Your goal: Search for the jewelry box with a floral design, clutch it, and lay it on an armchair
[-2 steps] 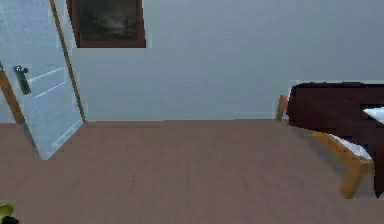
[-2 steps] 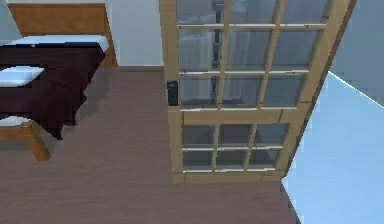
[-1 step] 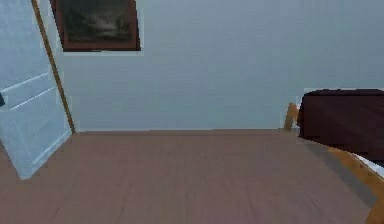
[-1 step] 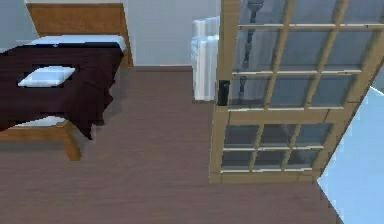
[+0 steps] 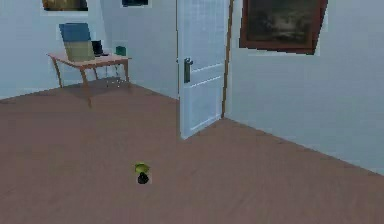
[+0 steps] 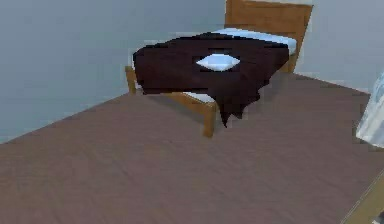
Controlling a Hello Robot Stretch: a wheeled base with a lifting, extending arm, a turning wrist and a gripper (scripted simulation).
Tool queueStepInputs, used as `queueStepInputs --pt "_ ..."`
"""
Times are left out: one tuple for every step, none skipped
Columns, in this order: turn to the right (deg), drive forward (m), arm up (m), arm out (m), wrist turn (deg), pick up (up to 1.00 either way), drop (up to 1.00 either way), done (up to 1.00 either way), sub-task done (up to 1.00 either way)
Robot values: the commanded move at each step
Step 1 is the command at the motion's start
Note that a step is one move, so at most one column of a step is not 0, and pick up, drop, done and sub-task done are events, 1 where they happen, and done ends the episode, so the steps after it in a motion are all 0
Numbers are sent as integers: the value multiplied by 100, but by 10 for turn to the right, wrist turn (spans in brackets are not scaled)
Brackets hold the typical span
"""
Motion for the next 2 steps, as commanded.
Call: queueStepInputs --pt "-270 0 0 0 0 0 0 0 0" --pt "0 95 0 0 0 0 0 0 0"
